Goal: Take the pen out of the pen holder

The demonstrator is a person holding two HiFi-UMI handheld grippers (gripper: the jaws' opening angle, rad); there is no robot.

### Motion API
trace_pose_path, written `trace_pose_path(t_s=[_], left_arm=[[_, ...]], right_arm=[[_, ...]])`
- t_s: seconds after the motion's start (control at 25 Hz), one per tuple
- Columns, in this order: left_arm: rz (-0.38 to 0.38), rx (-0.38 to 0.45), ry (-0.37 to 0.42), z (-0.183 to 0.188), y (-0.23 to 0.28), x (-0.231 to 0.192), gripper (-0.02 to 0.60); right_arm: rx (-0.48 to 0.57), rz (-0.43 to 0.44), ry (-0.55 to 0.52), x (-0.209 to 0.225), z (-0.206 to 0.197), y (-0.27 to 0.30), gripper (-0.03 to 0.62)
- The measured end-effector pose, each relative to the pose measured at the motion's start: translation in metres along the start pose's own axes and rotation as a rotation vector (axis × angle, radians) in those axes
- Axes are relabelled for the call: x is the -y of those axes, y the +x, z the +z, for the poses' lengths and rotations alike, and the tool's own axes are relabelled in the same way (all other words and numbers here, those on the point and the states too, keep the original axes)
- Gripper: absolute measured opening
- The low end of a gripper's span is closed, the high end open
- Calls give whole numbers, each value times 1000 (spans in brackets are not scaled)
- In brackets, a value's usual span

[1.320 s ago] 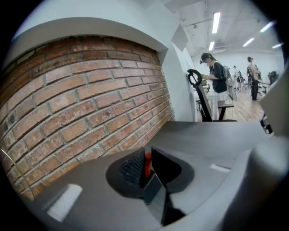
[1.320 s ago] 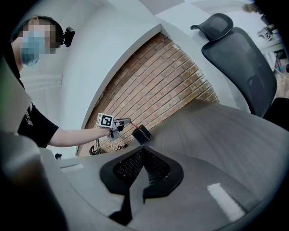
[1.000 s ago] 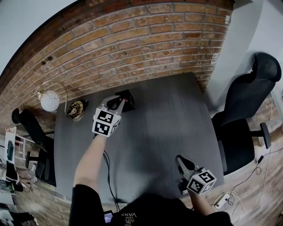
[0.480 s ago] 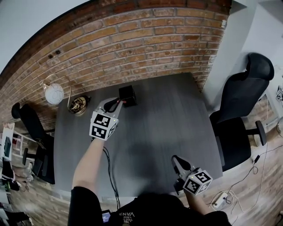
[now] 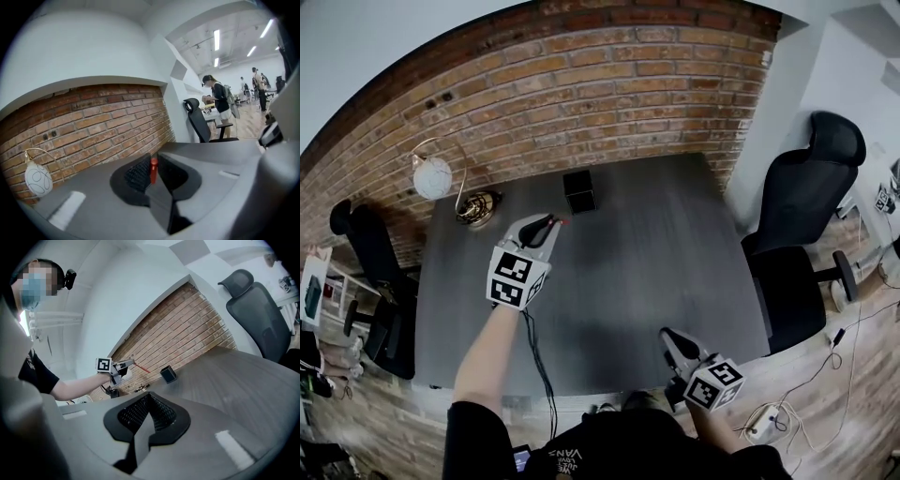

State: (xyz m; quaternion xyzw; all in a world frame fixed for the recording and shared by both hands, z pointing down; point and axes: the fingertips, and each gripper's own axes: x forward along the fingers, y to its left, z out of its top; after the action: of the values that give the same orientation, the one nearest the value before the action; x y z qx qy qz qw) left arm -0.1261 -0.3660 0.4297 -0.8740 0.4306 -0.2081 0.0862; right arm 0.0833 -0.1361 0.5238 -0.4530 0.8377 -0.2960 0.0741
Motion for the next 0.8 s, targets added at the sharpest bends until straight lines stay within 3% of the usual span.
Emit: trace_pose_path(t_s=[0.52,0.8], left_arm=[[-24,23,-25,-19,-130,53,101],[-36,38,-85,-39,-189,82,101]], right_arm=[[51,16,-64,-73,-26,-49,2],[52,19,-87,-101,-46,-64,2]])
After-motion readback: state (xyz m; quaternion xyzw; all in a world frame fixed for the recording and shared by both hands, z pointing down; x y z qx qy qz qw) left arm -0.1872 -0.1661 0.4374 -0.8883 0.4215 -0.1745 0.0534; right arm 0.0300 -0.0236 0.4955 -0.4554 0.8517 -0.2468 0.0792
